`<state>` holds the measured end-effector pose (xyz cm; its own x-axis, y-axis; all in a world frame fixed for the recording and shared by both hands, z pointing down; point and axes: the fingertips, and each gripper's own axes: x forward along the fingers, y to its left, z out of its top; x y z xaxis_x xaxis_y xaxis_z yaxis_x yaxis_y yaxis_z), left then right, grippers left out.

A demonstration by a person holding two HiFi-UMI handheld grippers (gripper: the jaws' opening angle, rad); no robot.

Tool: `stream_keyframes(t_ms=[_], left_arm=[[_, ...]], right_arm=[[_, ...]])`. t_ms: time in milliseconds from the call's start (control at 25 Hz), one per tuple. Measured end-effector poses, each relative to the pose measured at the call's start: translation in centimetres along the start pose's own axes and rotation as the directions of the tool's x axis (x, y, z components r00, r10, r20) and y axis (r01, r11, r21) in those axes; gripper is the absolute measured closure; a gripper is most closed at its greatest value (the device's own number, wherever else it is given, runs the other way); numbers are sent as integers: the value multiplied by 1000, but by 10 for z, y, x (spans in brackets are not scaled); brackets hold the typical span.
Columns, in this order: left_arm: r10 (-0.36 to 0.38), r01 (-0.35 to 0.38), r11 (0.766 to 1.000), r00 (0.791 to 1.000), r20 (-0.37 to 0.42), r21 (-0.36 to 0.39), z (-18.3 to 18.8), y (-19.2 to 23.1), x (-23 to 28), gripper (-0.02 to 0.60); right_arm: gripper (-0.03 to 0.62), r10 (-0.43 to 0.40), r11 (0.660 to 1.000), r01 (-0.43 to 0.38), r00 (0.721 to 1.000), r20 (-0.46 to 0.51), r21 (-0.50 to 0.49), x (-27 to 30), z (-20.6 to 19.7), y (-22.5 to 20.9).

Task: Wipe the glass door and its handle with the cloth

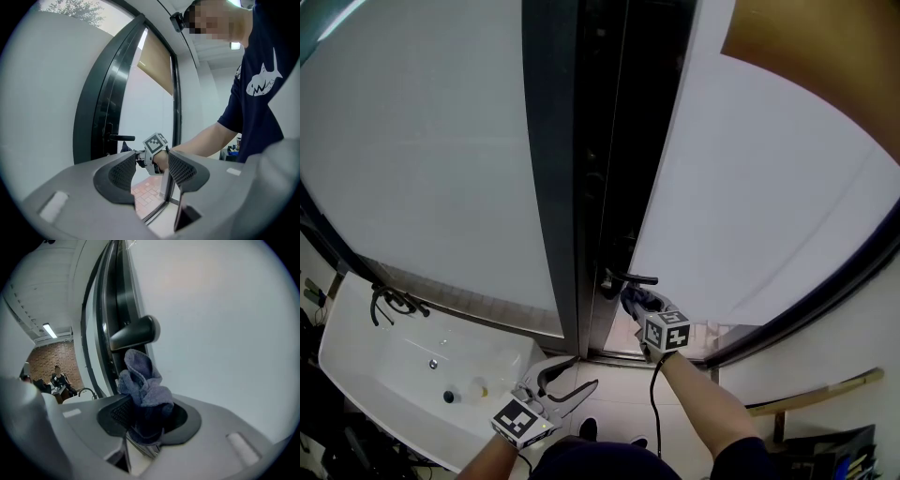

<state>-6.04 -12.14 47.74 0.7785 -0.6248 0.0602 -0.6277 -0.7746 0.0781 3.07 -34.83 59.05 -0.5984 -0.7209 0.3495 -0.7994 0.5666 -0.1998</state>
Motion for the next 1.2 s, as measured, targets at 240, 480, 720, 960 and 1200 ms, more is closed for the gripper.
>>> stream_keyframes(t_ms=[240, 480, 720, 960, 1200], left_arm=[[5, -5, 1000, 1000, 0, 24, 2, -15, -5, 367], [34, -34, 998, 999, 3, 52, 1, -53, -15, 367], [57, -56, 997, 998, -7, 51, 3, -118, -31, 367], [71, -70, 996, 997, -4, 62, -7, -175, -51, 367], [93, -92, 994, 996, -4, 55, -14, -214, -83, 367]], right_arm=[[453, 68, 998, -68, 996, 53, -2, -48, 4, 25], [453, 138, 990, -137, 984, 110, -21, -128, -2, 52], [451, 164, 986, -160, 976, 142, -40, -222, -24, 75], [451, 164, 986, -156, 974, 155, -66, -306, -53, 95], [451, 144, 990, -139, 973, 178, -38, -371, -67, 117]])
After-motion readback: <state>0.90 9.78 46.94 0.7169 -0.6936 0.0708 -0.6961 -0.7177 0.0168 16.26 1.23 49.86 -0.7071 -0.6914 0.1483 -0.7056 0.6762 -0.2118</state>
